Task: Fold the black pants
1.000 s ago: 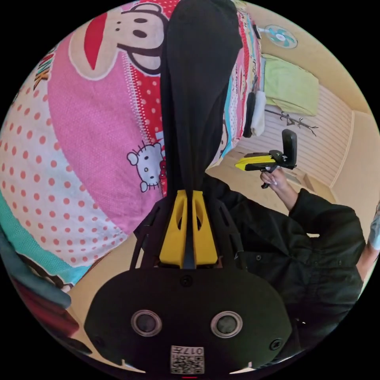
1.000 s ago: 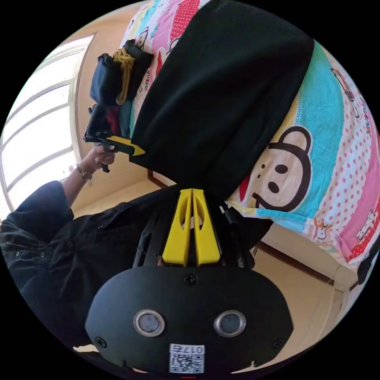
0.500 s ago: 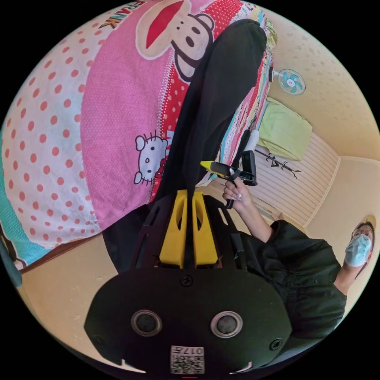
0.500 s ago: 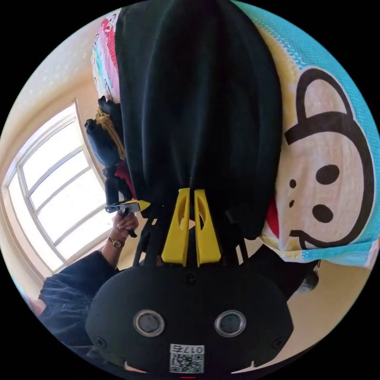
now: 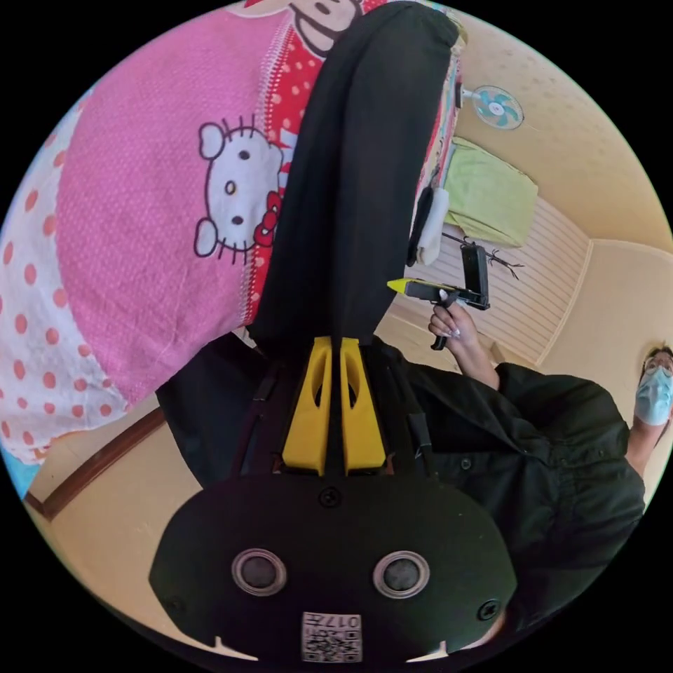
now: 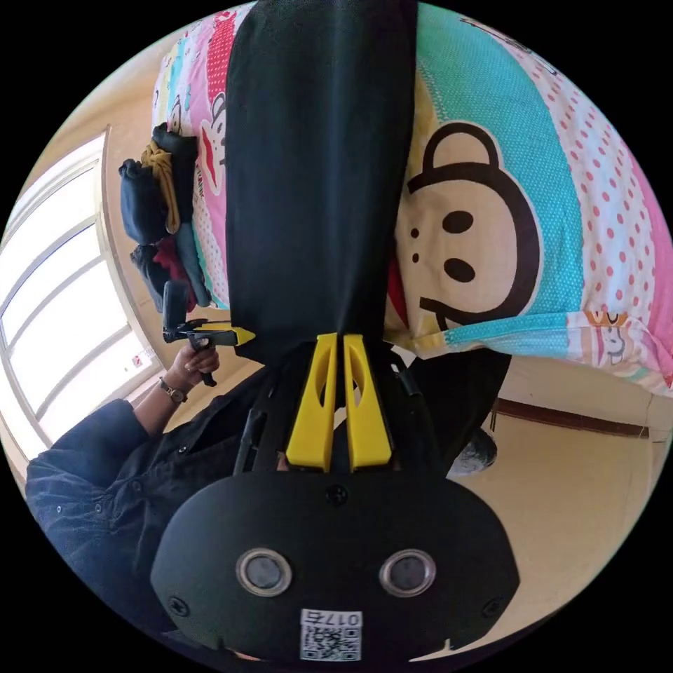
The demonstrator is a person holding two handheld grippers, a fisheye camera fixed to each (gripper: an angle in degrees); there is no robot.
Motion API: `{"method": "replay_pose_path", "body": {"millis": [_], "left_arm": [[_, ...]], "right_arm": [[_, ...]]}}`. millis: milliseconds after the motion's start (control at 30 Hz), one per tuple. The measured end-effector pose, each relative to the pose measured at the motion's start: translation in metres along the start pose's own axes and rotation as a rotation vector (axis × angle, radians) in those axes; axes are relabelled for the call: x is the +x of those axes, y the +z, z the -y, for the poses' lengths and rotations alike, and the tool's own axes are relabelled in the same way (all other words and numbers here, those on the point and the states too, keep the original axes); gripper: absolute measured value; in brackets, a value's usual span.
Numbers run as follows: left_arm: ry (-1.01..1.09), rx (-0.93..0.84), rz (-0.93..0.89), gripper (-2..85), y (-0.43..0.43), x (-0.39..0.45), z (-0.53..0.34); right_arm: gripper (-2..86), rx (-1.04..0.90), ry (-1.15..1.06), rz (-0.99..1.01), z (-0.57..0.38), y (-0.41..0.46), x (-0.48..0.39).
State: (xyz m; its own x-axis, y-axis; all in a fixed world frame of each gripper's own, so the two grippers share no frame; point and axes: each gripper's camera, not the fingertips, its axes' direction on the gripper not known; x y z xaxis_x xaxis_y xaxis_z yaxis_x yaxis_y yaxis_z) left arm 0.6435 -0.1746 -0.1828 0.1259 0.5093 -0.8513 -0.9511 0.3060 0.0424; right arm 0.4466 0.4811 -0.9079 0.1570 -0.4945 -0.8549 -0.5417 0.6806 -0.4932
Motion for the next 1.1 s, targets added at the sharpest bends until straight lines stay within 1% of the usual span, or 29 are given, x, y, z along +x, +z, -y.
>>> {"method": "replay_pose_path", "body": {"millis": [100, 167, 200, 267, 333, 367, 400, 467, 500, 533, 567, 600, 667, 700, 767, 833, 867, 933, 967, 1000, 1100], "left_arm": [[0.017, 0.030, 0.058, -0.3, 0.007, 0.009, -0.008], [0.047, 0.020, 0.092, 0.2, 0.010, 0.018, -0.012], [0.051, 0.009, 0.136, 0.8, 0.014, 0.022, -0.013], [0.036, -0.029, 0.209, 2.8, 0.021, 0.025, -0.010], [0.021, -0.100, 0.340, 6.3, 0.022, 0.029, -0.002], [0.024, -0.088, 0.370, 7.2, 0.018, 0.032, 0.000], [0.043, -0.033, 0.386, 8.4, 0.006, 0.038, 0.004], [0.067, 0.077, 0.348, 9.1, -0.015, 0.045, 0.014], [0.080, 0.144, 0.302, 9.8, -0.029, 0.048, 0.026], [0.088, 0.204, 0.255, 10.8, -0.040, 0.048, 0.043], [0.092, 0.227, 0.233, 11.2, -0.044, 0.048, 0.052], [0.104, 0.269, 0.191, 12.3, -0.050, 0.047, 0.072], [0.112, 0.318, 0.163, 13.7, -0.057, 0.043, 0.105], [0.103, 0.344, 0.161, 14.6, -0.061, 0.040, 0.127], [0.107, 0.365, 0.131, 15.6, -0.063, 0.038, 0.156], [0.138, 0.320, 0.078, 15.6, -0.057, 0.036, 0.191], [0.141, 0.298, 0.083, 15.4, -0.053, 0.035, 0.198], [0.168, 0.224, 0.167, 13.5, -0.042, 0.037, 0.213], [0.180, 0.211, 0.177, 13.4, -0.040, 0.037, 0.214], [0.192, 0.200, 0.160, 13.8, -0.037, 0.035, 0.214], [0.185, 0.189, 0.037, 15.9, -0.030, 0.023, 0.212]], "right_arm": [[2.3, -0.021, 0.005, -0.004, 0.005, 0.004, 0.004], [2.6, -0.032, -0.026, -0.046, -0.001, 0.001, -0.003], [2.7, -0.040, -0.032, -0.063, -0.002, 0.001, -0.004], [3.6, -0.134, -0.036, -0.185, -0.007, 0.008, -0.004], [5.4, -0.171, -0.057, -0.217, -0.011, 0.002, 0.000], [6.6, -0.128, -0.076, -0.176, -0.013, -0.014, 0.002], [7.0, -0.098, -0.084, -0.148, -0.013, -0.025, 0.004], [9.4, 0.060, -0.098, -0.017, -0.009, -0.074, 0.021], [10.0, 0.100, -0.097, 0.025, -0.006, -0.086, 0.027], [11.3, 0.168, -0.088, 0.110, 0.000, -0.107, 0.042], [12.1, 0.249, -0.080, 0.199, 0.008, -0.127, 0.059], [12.5, 0.290, -0.078, 0.245, 0.012, -0.136, 0.067], [13.8, 0.429, -0.076, 0.423, 0.029, -0.163, 0.103], [14.1, 0.455, -0.062, 0.465, 0.034, -0.168, 0.113], [15.1, 0.539, -0.022, 0.630, 0.051, -0.180, 0.150], [14.4, 0.567, -0.042, 0.726, 0.063, -0.185, 0.167], [13.9, 0.555, -0.065, 0.771, 0.072, -0.186, 0.172], [13.6, 0.520, -0.110, 0.797, 0.083, -0.188, 0.170], [13.7, 0.502, -0.154, 0.810, 0.088, -0.190, 0.163], [14.0, 0.493, -0.174, 0.817, 0.091, -0.191, 0.158], [14.7, 0.439, -0.256, 0.842, 0.102, -0.192, 0.133]]}}
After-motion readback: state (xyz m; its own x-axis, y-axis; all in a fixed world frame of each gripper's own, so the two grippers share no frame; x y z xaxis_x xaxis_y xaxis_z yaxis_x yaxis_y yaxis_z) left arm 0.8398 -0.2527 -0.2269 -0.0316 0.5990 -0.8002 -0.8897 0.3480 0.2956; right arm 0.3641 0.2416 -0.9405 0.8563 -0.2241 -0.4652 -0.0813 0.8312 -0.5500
